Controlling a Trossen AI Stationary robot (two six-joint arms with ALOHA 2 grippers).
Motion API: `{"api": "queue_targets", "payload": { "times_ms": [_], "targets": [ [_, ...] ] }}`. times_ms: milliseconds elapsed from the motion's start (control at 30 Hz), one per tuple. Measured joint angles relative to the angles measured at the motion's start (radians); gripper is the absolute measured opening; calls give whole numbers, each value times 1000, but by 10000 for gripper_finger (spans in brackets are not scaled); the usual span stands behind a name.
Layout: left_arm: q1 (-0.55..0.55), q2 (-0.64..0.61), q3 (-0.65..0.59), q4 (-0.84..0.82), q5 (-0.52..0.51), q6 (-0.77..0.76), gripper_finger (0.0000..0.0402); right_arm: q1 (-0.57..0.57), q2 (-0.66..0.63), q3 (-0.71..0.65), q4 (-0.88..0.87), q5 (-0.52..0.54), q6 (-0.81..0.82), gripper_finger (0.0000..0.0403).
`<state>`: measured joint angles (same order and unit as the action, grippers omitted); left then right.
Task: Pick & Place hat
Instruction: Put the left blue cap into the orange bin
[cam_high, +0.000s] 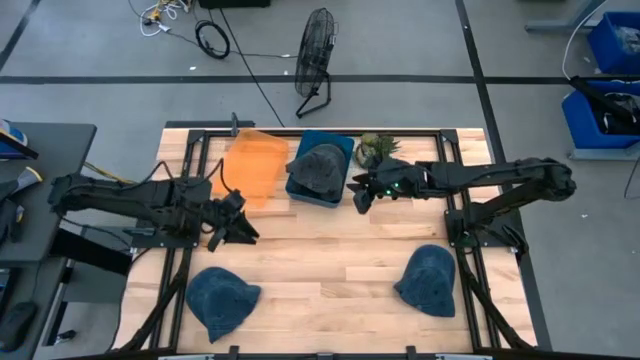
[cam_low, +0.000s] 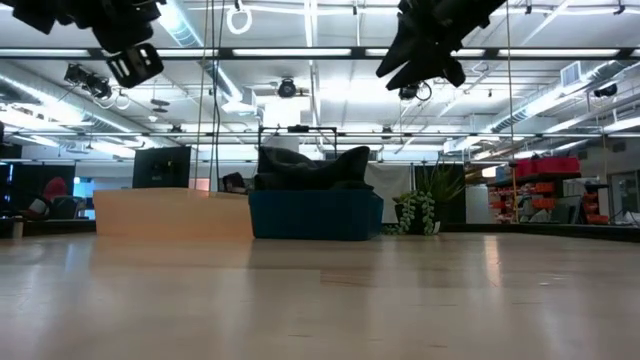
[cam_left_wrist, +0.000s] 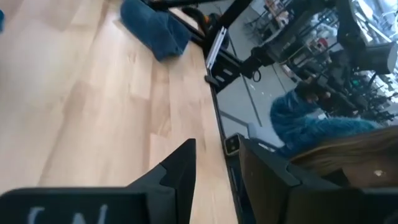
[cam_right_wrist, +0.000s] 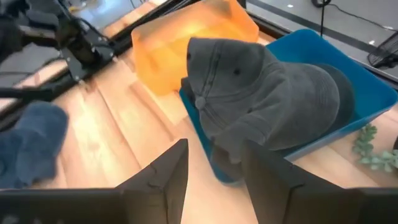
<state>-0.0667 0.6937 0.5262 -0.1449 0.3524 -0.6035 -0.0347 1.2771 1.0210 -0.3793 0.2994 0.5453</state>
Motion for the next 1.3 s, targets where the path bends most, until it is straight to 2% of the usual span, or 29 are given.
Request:
{"api": "queue_targets", "payload": {
  "times_ms": [200,433,600,733,833,1033,1133,1300],
  "targets": [
    [-123,0,5,-70,-136,-99,127,27,30,0,-16,33,-5,153],
    [-188,48,187,-523,-374,-121,127,26,68,-1,-15,66,-5,153],
    [-271,148,329,-644,-413,-160,126,25,83,-1,-13,90,-5,153],
    [-380,264,361,-692,-434,-238,126,25,92,-1,-21,111,-8,153],
    [-468,373,347,-721,-436,-339,126,25,92,-1,-29,112,-8,153],
    [-587,594,344,-708,-358,-538,126,25,92,-1,-35,112,-8,153],
    [-617,670,344,-682,-262,-659,126,25,91,-1,-34,113,-6,153],
    [-670,748,344,-682,-190,-707,126,25,91,-1,-34,113,-5,153]
  ]
}}
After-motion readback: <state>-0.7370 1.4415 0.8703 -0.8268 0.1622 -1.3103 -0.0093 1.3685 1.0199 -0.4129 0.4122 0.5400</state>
